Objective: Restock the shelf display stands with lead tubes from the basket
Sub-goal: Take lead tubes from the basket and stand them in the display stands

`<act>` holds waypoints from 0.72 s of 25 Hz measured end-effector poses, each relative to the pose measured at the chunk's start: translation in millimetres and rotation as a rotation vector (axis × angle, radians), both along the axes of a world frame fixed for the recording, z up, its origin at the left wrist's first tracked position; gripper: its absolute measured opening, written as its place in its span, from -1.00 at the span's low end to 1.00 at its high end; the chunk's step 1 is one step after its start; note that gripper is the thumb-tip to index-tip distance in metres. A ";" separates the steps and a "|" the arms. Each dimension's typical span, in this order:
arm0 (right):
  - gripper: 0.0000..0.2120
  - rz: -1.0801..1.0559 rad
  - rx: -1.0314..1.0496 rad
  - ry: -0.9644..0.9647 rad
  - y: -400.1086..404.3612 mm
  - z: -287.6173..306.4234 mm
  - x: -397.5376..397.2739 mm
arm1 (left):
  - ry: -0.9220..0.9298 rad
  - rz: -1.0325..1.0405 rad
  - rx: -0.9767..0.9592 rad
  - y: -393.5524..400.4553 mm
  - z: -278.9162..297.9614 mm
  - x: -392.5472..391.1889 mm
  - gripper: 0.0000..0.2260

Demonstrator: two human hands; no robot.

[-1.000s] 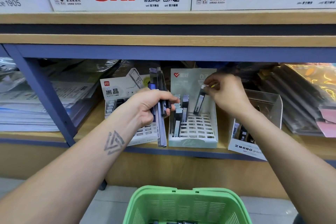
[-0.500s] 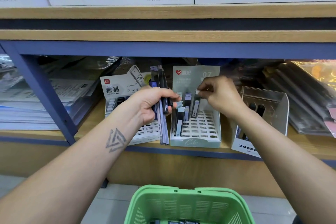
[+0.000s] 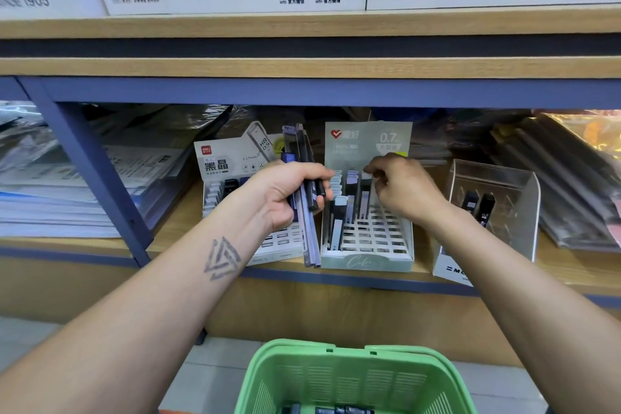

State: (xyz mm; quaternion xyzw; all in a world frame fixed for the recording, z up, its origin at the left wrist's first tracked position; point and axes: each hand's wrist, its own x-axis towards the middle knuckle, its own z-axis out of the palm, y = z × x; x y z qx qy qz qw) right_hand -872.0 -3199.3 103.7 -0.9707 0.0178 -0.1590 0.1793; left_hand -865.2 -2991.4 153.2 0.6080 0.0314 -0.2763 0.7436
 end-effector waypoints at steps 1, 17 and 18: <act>-0.61 -0.012 -0.023 -0.029 0.9 3.4 -4.5 | -0.001 0.008 -0.004 -0.4 0.0 -0.8 -0.82; -0.87 0.326 0.245 0.286 93.1 33.3 -79.6 | 0.075 0.327 -0.184 15.1 -4.7 6.9 -0.90; -0.87 0.348 0.246 0.324 90.5 35.2 -81.2 | 0.078 0.359 -0.204 18.4 -3.3 8.7 -0.90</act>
